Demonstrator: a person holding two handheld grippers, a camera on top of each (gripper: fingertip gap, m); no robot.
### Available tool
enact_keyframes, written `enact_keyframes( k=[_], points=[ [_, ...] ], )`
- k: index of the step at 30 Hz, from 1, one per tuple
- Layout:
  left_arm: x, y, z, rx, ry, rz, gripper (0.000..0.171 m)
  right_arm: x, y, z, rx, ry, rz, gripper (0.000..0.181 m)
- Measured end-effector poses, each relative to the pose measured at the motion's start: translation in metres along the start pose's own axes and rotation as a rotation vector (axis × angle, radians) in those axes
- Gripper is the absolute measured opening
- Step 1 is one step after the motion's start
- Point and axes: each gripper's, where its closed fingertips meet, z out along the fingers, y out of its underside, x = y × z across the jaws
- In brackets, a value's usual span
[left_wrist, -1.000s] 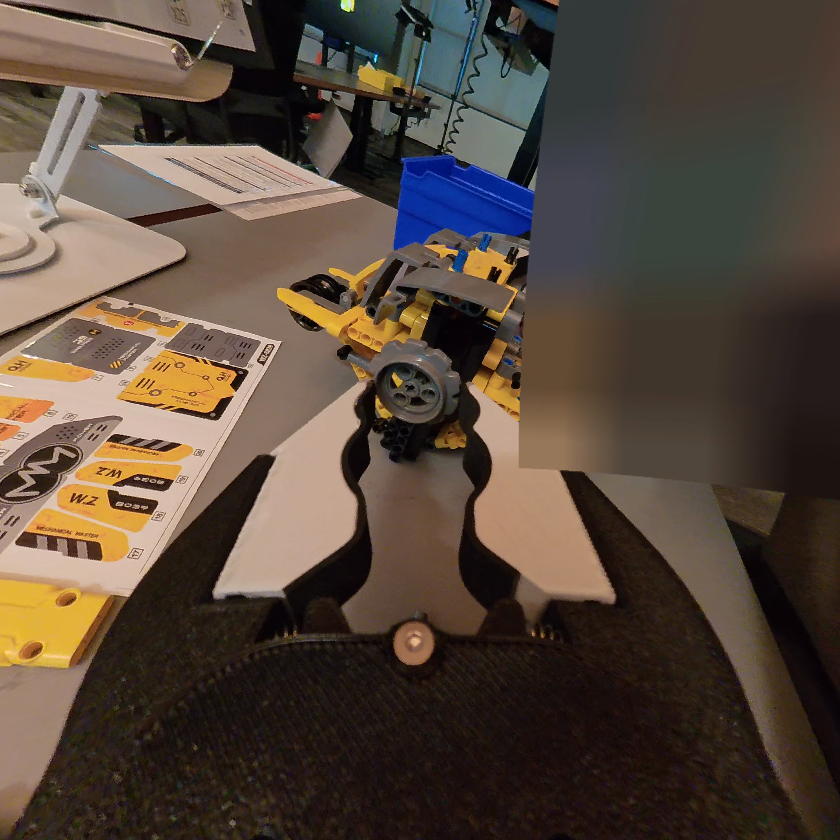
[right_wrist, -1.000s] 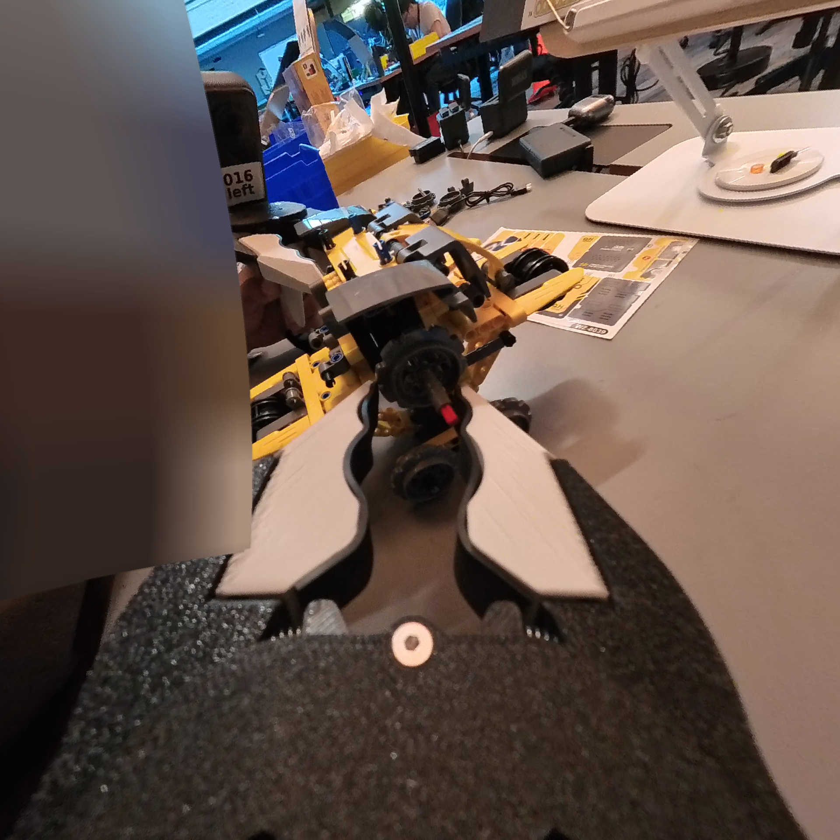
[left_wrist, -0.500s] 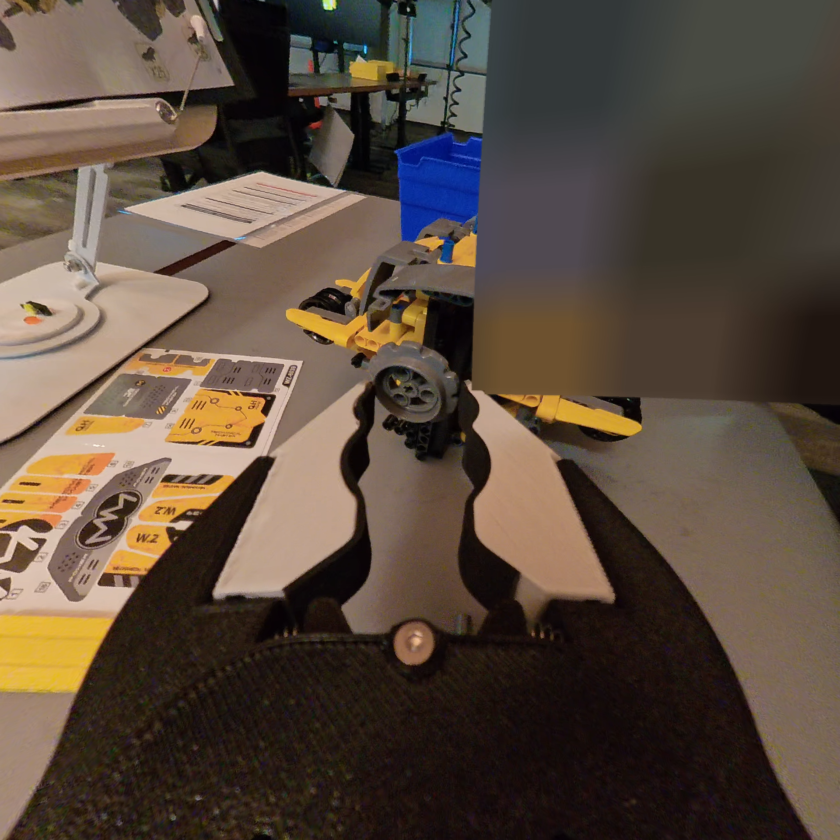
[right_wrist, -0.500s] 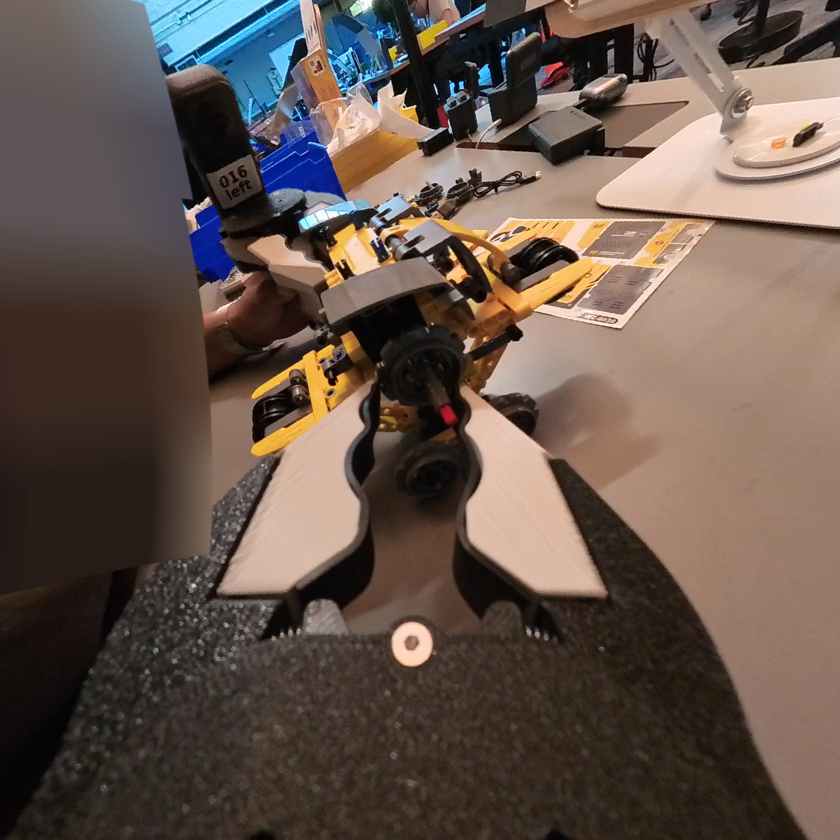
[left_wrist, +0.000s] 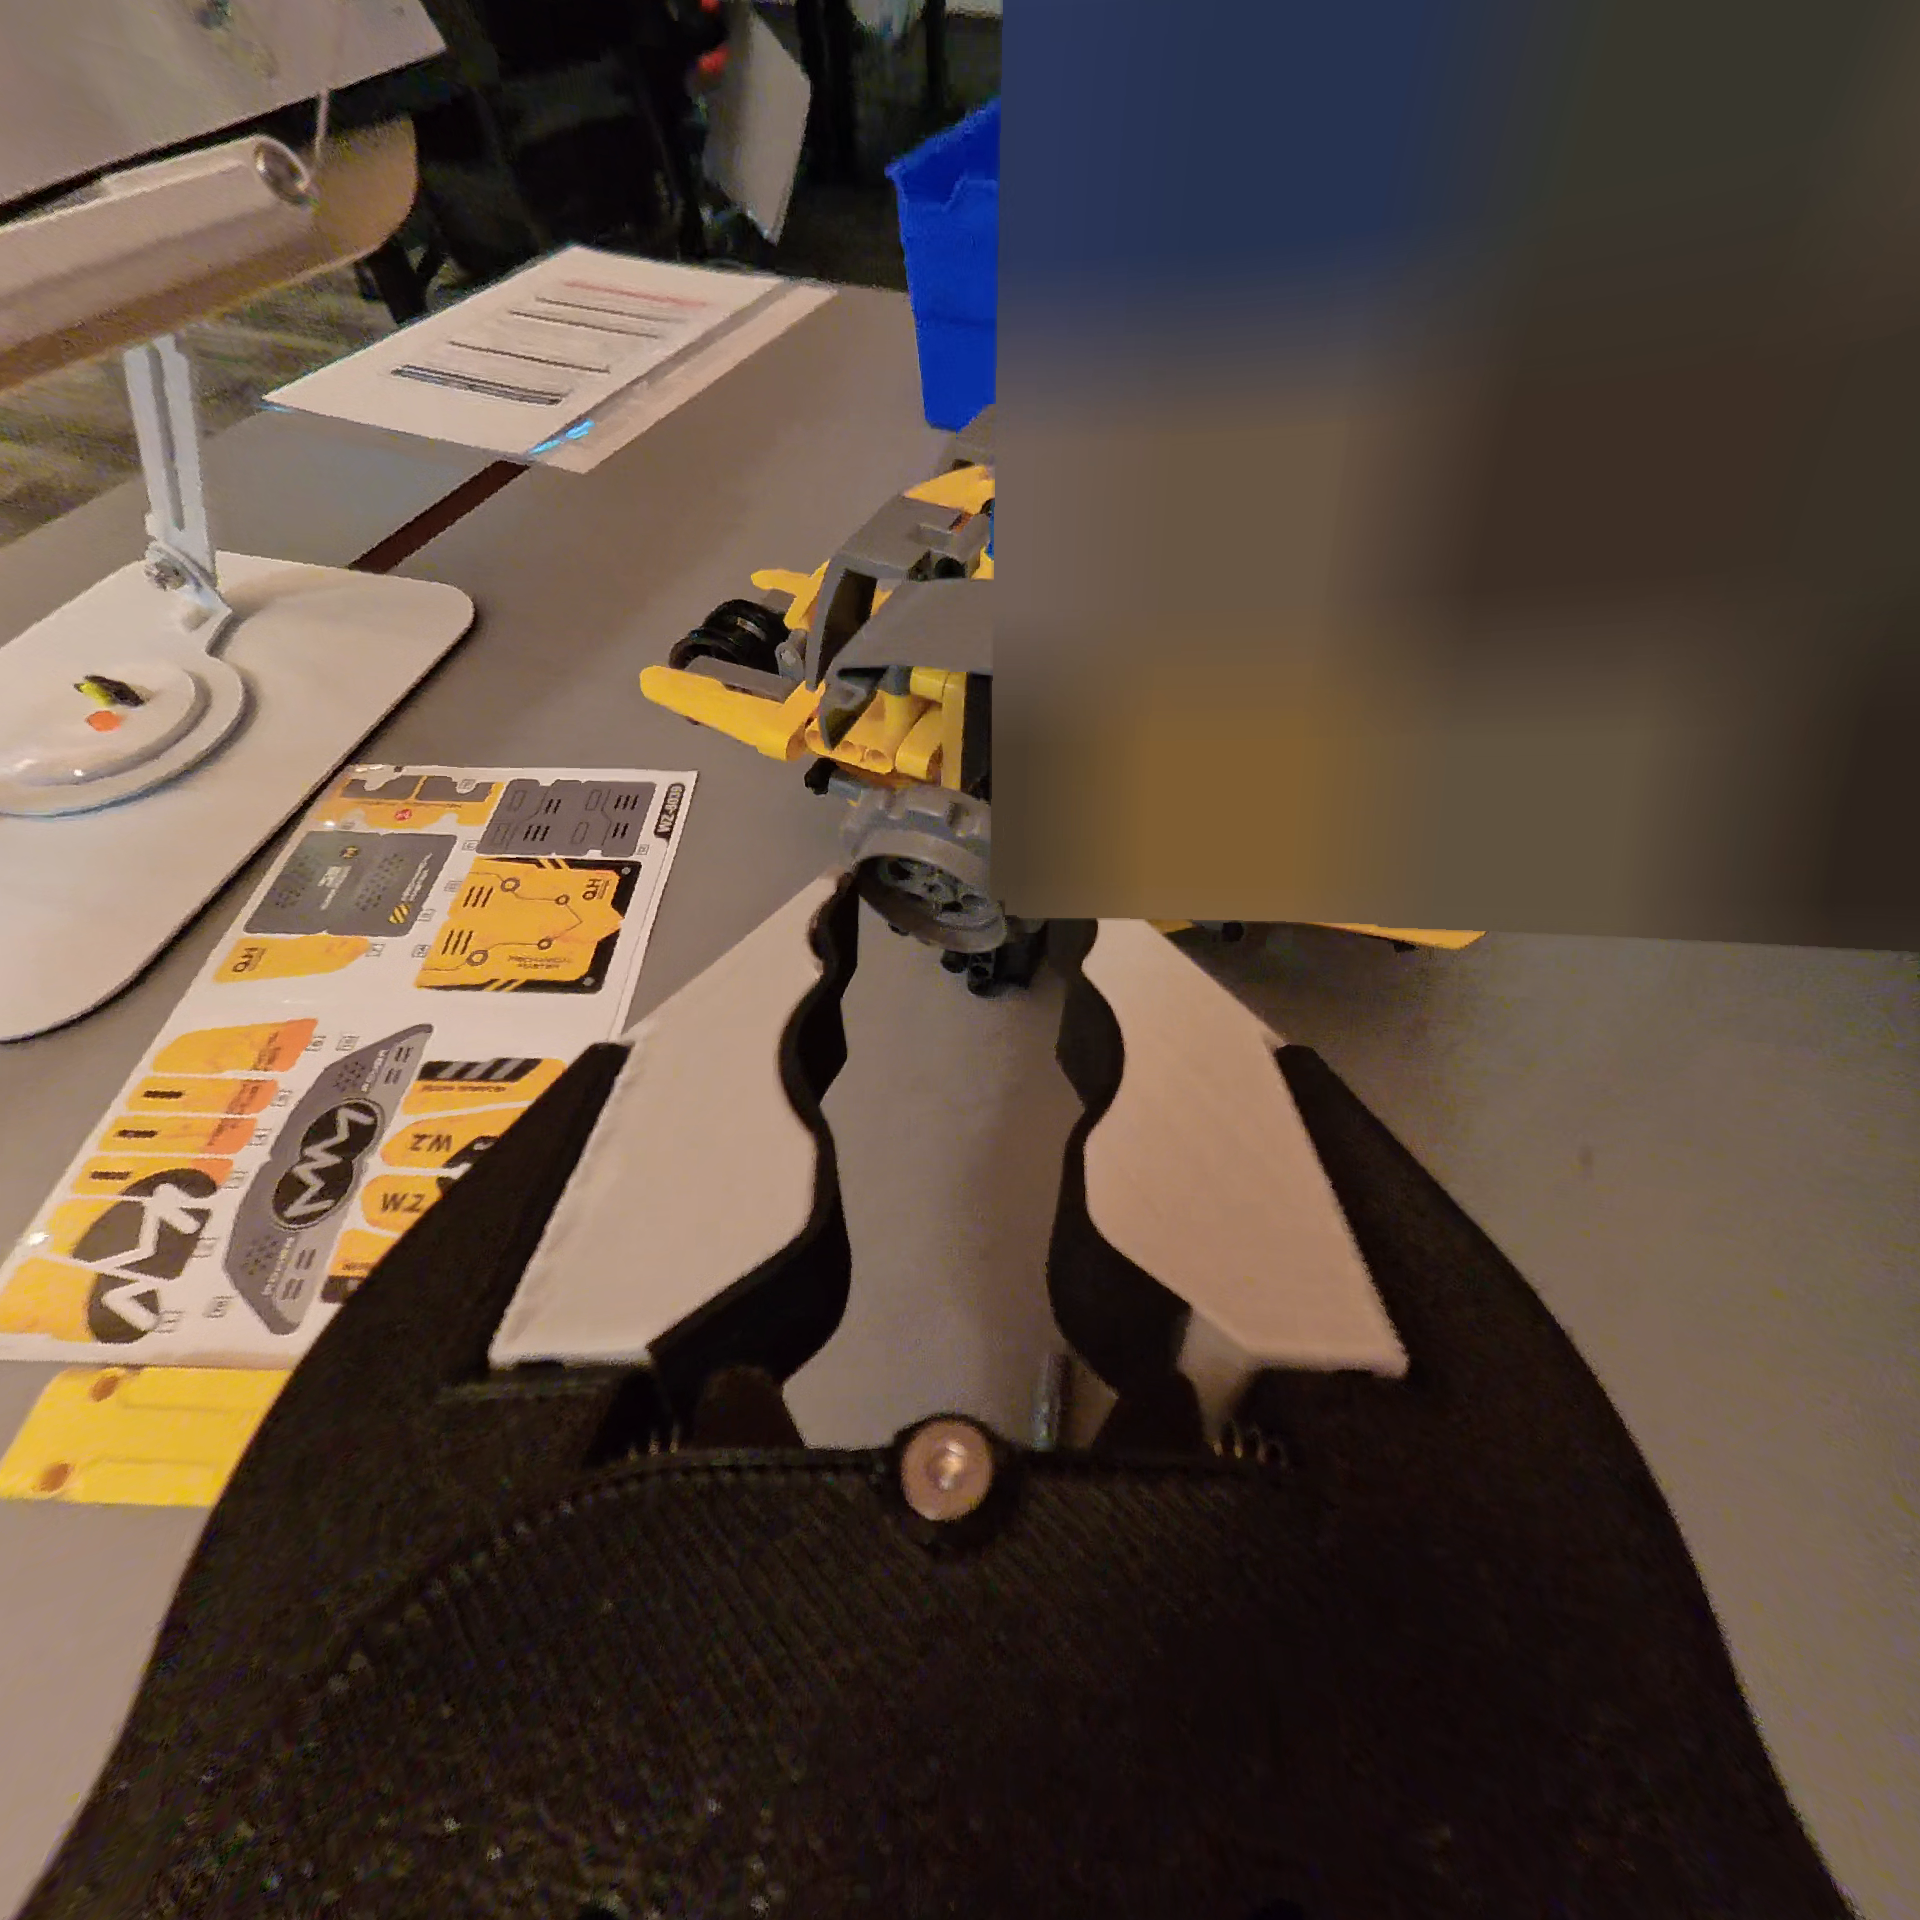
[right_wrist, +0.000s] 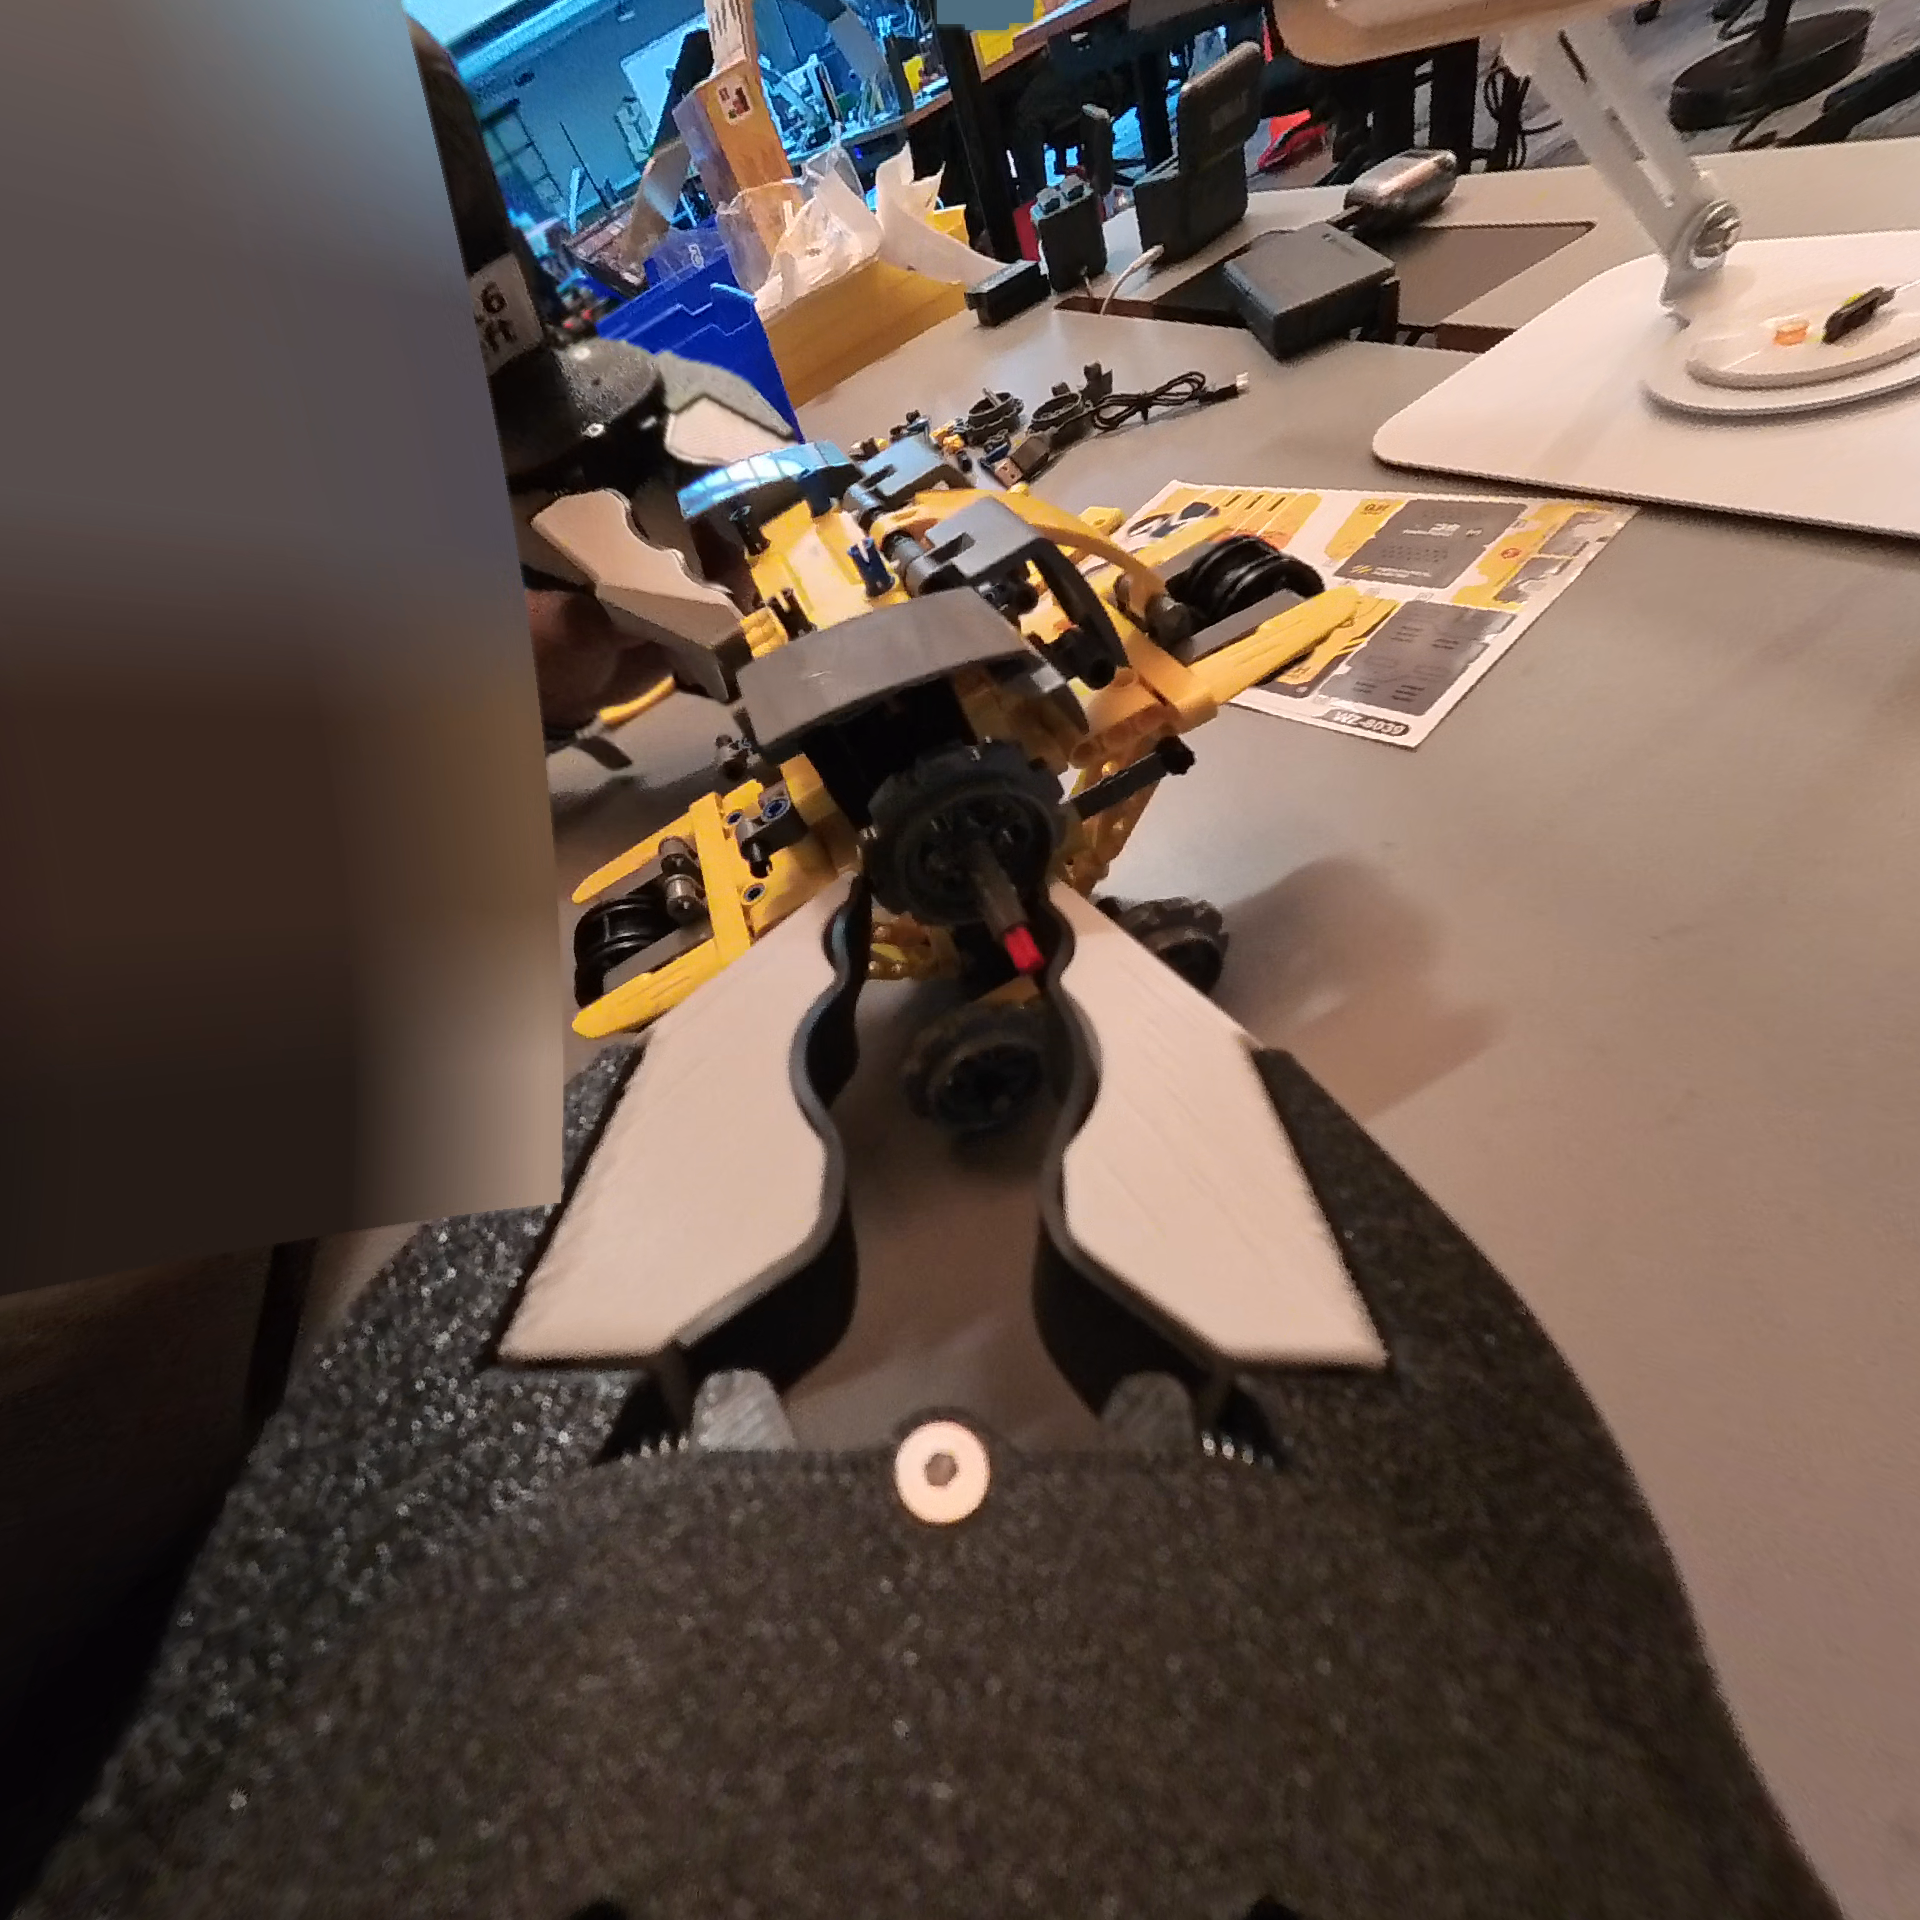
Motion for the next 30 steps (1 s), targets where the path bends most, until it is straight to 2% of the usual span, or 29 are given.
enact_keyframes(
  k=[8, 16, 25, 30],
  points=[
    [0.0024, 0.0025, -0.0014, -0.149, -0.088, 0.179, 0.035, -0.0025, 0.0011, -0.0007, -0.018, -0.010, -0.016, 0.029],
    [0.0031, 0.0026, -0.0017, -0.102, -0.012, 0.032, 0.036, -0.0020, 0.0019, -0.0002, -0.013, -0.031, -0.003, 0.029],
    [0.0059, 0.0009, -0.0087, 0.041, 0.122, -0.141, 0.036, -0.0021, 0.0009, 0.0008, -0.003, -0.023, -0.004, 0.029],
    [0.0044, 0.0020, -0.0096, 0.061, 0.130, -0.161, 0.035, -0.0028, 0.0008, 0.0015, -0.001, -0.027, -0.003, 0.029]
  ],
)
